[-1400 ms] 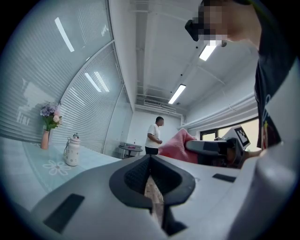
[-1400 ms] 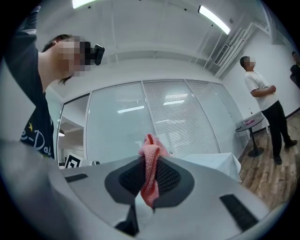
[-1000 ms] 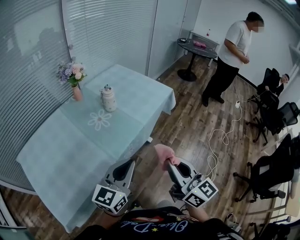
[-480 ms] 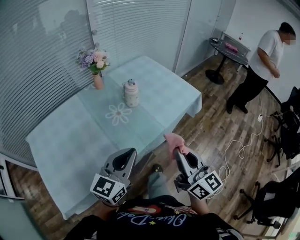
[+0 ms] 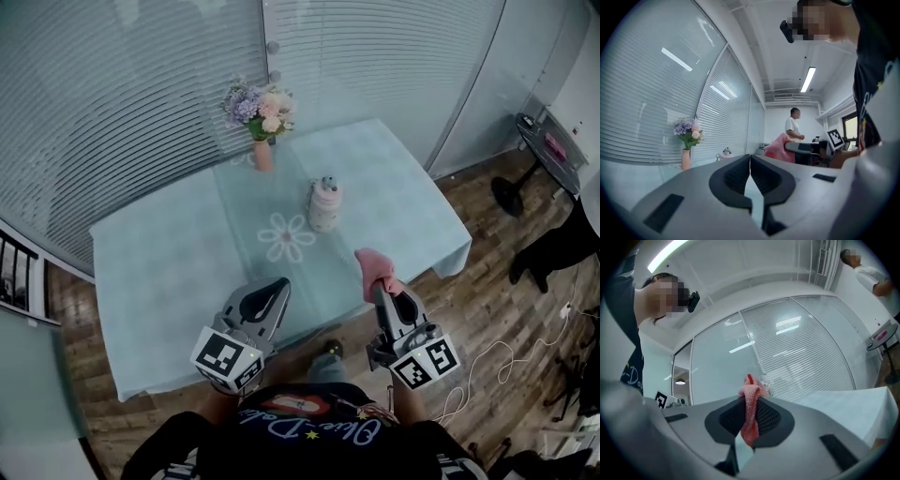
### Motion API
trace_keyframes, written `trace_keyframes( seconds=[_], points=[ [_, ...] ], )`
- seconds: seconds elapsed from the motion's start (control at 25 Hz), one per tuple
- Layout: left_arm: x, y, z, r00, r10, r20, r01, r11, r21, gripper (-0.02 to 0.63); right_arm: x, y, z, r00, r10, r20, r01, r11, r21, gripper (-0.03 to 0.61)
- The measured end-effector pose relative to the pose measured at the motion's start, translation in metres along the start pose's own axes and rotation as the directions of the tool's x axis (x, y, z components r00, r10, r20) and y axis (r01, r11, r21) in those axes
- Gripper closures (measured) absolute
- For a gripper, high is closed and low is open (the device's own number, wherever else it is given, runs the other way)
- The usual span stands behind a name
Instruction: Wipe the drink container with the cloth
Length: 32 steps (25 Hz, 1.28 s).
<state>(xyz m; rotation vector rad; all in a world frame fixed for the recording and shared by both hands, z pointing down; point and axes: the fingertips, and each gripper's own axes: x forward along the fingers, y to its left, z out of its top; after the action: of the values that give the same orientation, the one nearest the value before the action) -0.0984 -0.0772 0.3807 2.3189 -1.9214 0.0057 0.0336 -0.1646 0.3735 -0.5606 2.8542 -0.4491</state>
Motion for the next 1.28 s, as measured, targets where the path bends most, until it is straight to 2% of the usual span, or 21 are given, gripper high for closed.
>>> trace_keyframes(
  seconds=[0.32,0.48,0.6,0.76,0.96,1.16,1.28],
  points=[
    [0.05,0.024,0.008,0.995,0.1,-0.004,-0.1,0.995,-0.029,0.609,0.054,-0.072,0.01,0.995,0.086,-0.056,-0.086,0.996,0.001,0.555],
    [0.067,0.034,0.004,0.987,0.158,-0.021,-0.159,0.986,-0.04,0.609,0.087,-0.101,0.009,0.984,0.156,-0.083,-0.158,0.987,-0.01,0.555],
    [0.076,0.04,0.006,0.98,0.199,-0.021,-0.2,0.979,-0.044,0.609,0.111,-0.115,0.008,0.965,0.236,-0.112,-0.241,0.97,-0.031,0.555],
    [0.082,0.048,0.009,0.964,0.265,-0.015,-0.265,0.963,-0.046,0.609,0.145,-0.127,0.003,0.913,0.368,-0.176,-0.382,0.923,-0.053,0.555],
    [0.082,0.056,0.006,0.942,0.334,-0.023,-0.335,0.941,-0.053,0.609,0.18,-0.13,-0.005,0.826,0.517,-0.226,-0.543,0.837,-0.072,0.555],
    [0.071,0.063,0.008,0.918,0.397,-0.011,-0.397,0.916,-0.05,0.609,0.206,-0.132,-0.02,0.752,0.591,-0.292,-0.637,0.766,-0.089,0.555],
    [0.063,0.067,0.005,0.908,0.419,-0.017,-0.419,0.906,-0.061,0.609,0.216,-0.137,-0.032,0.727,0.605,-0.324,-0.652,0.756,-0.052,0.555]
  ],
)
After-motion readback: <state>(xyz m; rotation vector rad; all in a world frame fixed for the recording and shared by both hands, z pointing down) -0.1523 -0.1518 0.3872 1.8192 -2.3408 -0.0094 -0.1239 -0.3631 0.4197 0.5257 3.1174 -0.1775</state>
